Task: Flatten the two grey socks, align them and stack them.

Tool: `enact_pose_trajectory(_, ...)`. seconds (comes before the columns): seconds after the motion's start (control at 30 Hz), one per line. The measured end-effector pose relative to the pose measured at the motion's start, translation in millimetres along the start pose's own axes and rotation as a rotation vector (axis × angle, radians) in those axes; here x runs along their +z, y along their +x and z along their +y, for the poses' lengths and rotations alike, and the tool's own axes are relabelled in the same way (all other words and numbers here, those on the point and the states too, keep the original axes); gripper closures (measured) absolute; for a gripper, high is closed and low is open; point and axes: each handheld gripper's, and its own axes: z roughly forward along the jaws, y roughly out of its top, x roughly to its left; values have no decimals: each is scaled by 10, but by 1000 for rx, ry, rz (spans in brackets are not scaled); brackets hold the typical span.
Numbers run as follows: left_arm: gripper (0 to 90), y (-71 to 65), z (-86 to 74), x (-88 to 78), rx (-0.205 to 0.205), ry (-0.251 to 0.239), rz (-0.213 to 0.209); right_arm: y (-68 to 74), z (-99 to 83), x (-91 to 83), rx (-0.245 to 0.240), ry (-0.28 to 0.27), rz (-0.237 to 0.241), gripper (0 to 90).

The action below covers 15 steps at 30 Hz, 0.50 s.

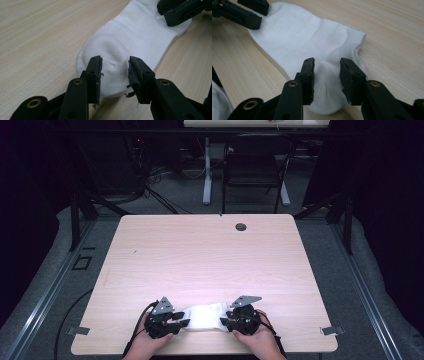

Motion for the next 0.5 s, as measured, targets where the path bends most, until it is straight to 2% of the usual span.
enact_pose_trajectory(0.5, 626, 161, 82, 62, -26, -18, 26, -98, 108, 96, 30, -24, -7, 644)
